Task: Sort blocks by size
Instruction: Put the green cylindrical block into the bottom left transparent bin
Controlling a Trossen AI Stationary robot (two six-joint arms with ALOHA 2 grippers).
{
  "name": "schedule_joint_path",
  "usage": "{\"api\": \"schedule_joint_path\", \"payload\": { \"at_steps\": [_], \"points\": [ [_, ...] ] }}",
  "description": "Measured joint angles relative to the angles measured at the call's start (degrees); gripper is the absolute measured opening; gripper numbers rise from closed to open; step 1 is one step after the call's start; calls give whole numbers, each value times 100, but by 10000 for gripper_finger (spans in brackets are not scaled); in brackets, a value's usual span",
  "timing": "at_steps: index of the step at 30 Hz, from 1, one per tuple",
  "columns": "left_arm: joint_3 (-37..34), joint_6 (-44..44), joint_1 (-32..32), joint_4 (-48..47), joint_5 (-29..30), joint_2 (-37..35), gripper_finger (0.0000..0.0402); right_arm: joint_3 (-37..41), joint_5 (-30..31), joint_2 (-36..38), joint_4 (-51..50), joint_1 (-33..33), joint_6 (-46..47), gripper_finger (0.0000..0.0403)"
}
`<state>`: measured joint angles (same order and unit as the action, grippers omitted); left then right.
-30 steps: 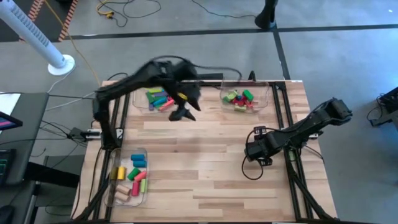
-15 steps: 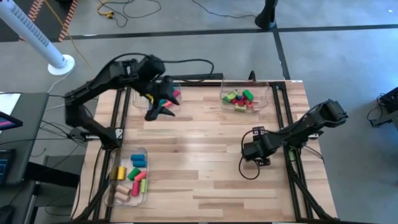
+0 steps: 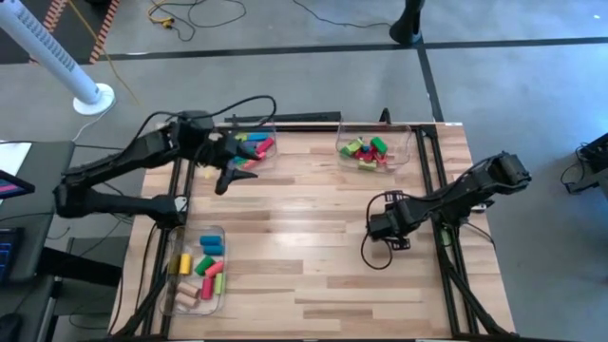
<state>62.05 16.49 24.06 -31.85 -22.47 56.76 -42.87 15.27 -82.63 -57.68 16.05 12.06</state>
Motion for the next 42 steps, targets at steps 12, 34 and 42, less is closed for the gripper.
{"api": "schedule_joint_path", "payload": {
  "at_steps": [12,34,42],
  "points": [
    [-794,-364,-8,596,-1,-121,217,-2,-193,0,105,-486,-145,207],
    [-797,-474,-12,532,-1,-117,217,68,-503,-289,1148,-924,-277,207],
    [-797,-398,-52,432,-7,-33,217,68,-489,-289,1234,-943,-155,199]
  ]
}}
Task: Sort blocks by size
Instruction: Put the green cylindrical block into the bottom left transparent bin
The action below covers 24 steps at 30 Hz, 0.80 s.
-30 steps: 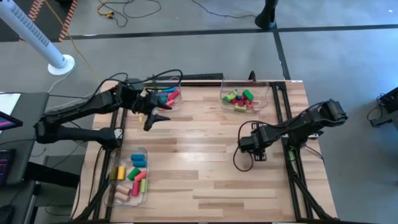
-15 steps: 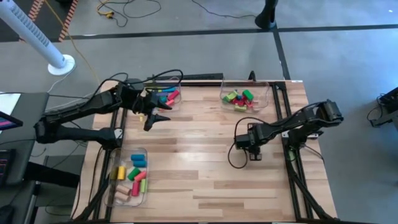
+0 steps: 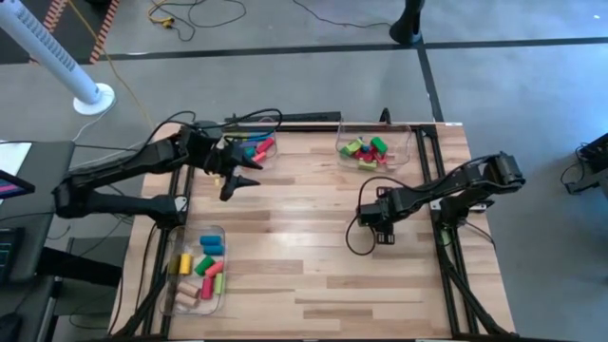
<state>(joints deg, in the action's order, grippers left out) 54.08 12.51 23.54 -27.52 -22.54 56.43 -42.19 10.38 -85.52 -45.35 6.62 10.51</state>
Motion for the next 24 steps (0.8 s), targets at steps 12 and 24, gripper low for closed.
{"api": "schedule_joint_path", "payload": {
  "at_steps": [12,24],
  "points": [
    [0,93,-582,130,-13,983,217,-2,16,7,877,-3,119,150],
    [2,850,-1539,1351,169,1717,217,-323,-173,2,2211,26,102,152]
  ]
}}
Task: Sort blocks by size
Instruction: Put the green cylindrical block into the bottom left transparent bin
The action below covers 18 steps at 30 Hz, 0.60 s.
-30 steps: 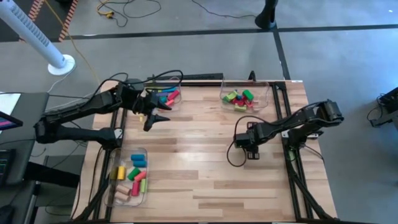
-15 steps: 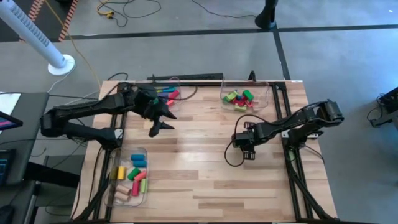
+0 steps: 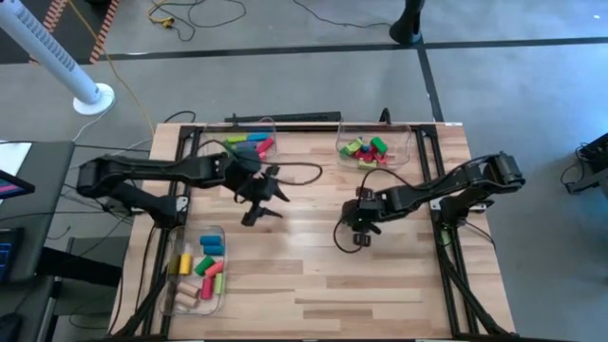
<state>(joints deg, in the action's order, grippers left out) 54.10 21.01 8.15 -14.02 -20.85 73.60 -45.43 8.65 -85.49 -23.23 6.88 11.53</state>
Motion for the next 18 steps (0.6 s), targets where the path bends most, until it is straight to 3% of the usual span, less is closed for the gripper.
{"api": "schedule_joint_path", "payload": {
  "at_steps": [10,18],
  "points": [
    [0,1162,-770,763,1037,493,217,-620,-509,0,988,227,-152,154],
    [2,1936,-1238,1560,1851,806,217,-897,-1338,0,1849,257,-148,155]
  ]
}}
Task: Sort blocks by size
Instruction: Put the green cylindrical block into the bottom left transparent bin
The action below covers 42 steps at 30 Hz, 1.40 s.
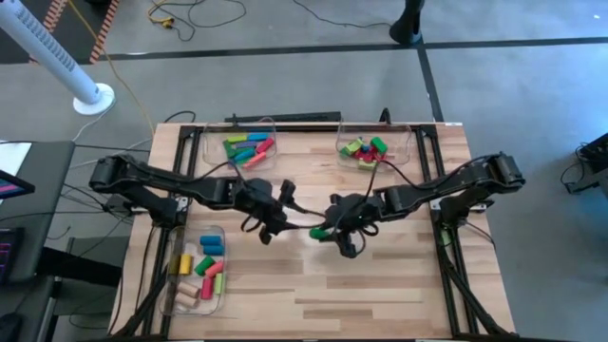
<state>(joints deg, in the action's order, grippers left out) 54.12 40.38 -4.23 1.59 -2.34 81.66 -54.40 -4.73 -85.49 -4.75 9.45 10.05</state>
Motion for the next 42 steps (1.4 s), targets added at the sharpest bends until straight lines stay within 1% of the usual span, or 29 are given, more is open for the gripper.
{"api": "schedule_joint_path", "payload": {
  "at_steps": [3,7,10,19,26,28,30,32,37,42],
  "points": [
    [1,162,-108,71,19,3,217,-72,-166,0,104,-2,0,156],
    [1,271,-208,239,11,3,217,-93,-207,0,124,-2,1,156],
    [1,396,-282,312,7,3,217,-93,-293,0,324,-4,9,156],
    [1,565,-388,512,-6,8,217,-96,-295,0,544,-4,14,156],
    [55,656,-454,776,-10,281,217,-94,-295,-2,710,-8,-3,156],
    [70,643,-472,680,-12,295,217,-94,-298,-12,694,-9,-1,156],
    [140,642,-472,803,-13,287,217,-95,-298,-17,650,-9,-1,156],
    [147,629,-472,912,-57,270,217,-96,-298,-15,662,-9,-1,156],
    [150,654,-470,988,-449,357,217,-96,-296,-17,665,-9,1,156],
    [333,658,-470,804,-433,689,217,-93,-302,-24,684,-9,7,156]
  ]
}}
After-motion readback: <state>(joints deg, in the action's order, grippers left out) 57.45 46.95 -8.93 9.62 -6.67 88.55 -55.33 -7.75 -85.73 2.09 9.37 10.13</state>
